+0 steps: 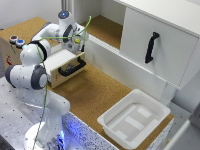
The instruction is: Place the yellow object in the drawer
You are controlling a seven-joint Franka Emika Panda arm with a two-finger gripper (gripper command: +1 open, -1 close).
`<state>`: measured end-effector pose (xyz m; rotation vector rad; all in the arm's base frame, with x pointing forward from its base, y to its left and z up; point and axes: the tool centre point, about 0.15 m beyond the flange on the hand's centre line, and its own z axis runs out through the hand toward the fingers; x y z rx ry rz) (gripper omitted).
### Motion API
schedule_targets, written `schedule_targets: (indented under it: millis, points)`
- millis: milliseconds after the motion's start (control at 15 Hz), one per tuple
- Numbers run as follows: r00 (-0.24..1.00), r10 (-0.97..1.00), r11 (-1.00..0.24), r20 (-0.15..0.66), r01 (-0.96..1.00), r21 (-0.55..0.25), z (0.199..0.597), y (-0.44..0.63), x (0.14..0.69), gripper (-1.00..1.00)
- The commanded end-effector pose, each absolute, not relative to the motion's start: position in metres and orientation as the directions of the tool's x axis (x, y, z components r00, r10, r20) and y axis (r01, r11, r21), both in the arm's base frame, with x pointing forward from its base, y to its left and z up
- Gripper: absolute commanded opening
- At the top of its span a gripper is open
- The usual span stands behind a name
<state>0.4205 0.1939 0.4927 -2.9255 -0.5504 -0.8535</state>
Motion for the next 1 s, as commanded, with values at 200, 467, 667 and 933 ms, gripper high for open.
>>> schedule_targets:
  millis: [200,467,667,933]
  points:
    - [0.770,0.353,-0.925,0.532,0.372,0.075,0.495,0.200,0.428,-1.00]
    - [0.727,0.458,-0.869,0.511,0.488,0.083,0.479,0.245,0.443,-1.00]
    - [0.695,0.538,-0.809,0.477,0.584,0.064,0.453,0.287,0.444,-1.00]
    - [0.586,0.708,-0.649,0.393,0.760,0.035,0.420,0.309,0.419,-1.00]
